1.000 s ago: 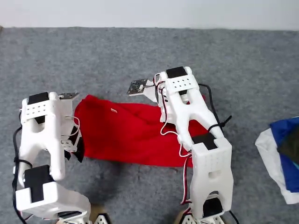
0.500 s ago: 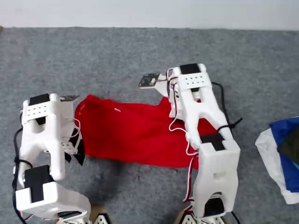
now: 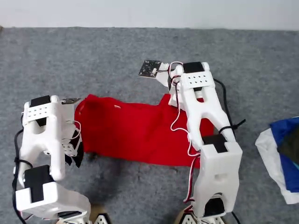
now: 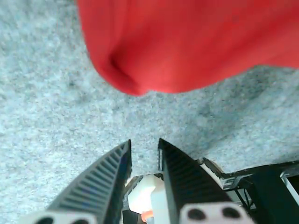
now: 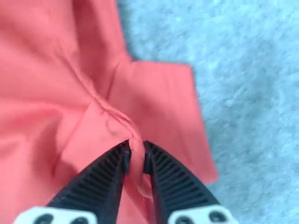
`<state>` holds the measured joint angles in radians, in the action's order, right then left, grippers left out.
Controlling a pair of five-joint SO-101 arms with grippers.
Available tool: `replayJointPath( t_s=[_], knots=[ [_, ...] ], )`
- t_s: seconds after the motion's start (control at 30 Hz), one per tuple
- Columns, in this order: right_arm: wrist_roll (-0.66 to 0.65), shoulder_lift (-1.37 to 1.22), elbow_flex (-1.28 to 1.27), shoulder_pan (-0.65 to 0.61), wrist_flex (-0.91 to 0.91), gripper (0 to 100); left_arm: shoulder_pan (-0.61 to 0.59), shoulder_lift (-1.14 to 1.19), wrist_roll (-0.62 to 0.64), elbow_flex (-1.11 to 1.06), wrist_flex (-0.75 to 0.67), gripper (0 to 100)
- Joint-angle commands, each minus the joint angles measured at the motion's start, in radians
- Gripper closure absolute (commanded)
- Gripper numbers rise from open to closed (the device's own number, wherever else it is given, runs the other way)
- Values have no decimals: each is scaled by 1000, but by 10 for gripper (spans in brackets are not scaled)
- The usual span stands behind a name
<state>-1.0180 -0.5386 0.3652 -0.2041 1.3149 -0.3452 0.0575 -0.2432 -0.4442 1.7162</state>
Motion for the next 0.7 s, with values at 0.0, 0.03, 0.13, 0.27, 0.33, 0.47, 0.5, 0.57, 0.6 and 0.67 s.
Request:
replayJointPath(
  t_s=[0.0,0.03,0.13,0.27,0.33,0.47,0.5,0.57,0.6,0.67],
  knots=[
    [-5,-5,3,12,-71,989,0,-52,-5,7,-2,912],
    [-5,-12,3,12,-88,988,0,-52,-5,7,-8,912],
    [-5,-36,3,15,-131,986,0,-52,-2,7,-21,912],
    [-5,-56,3,22,-174,922,0,-52,-2,7,-21,912],
    [11,-54,3,22,-182,842,-2,-54,0,12,-21,911],
    [110,-42,38,22,-148,727,-2,-54,68,77,-21,902],
    [123,-42,63,22,-125,731,-2,-54,87,102,-20,889],
    [146,-38,109,22,-70,732,-2,-54,120,151,-15,871],
    [160,-35,130,22,-42,732,-2,-54,127,176,-14,867],
    [195,-33,190,28,25,733,-2,-54,132,220,-2,865]
  ],
)
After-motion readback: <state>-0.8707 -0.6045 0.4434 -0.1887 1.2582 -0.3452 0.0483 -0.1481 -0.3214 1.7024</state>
